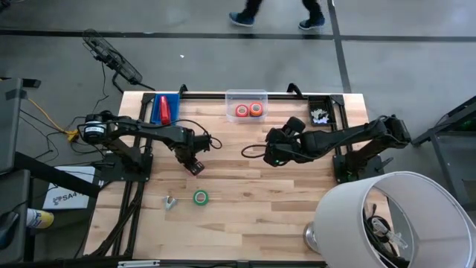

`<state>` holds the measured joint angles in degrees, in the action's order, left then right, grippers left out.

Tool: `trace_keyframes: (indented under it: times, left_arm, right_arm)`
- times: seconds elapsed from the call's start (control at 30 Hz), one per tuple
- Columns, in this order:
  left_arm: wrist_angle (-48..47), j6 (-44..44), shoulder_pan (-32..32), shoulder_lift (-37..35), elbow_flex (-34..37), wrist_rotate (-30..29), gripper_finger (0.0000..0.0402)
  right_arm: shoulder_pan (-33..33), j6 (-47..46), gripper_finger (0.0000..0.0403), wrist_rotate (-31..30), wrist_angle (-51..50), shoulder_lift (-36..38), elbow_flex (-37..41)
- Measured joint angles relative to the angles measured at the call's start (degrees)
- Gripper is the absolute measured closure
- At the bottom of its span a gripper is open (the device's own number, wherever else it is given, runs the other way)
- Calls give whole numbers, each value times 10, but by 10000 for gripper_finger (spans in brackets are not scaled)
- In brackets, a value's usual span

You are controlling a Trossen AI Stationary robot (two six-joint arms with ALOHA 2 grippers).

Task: Pick and place Stapler, Stapler remover, tape
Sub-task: Put the pink tape into the transparent bin

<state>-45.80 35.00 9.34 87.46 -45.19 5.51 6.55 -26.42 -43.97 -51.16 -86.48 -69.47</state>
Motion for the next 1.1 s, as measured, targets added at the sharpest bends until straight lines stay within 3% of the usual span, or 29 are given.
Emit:
trace_keyframes:
  times: [0.07, 0.3, 0.6, 1.1]
  left_arm:
    - [3, 0, 0, 0, 0, 0, 364]
    - [20, -13, 0, 0, -23, -3, 366]
    - [20, -58, 11, 0, -125, -58, 366]
    - [46, -156, 166, 3, -268, -76, 366]
  right_arm:
    - [0, 8, 185, 0, 0, 0, 0]
    - [0, 38, 186, 0, 0, 0, 0]
    - [-2, 40, 187, -11, -1, 0, 0]
    - [-2, -3, 191, -28, -1, 0, 0]
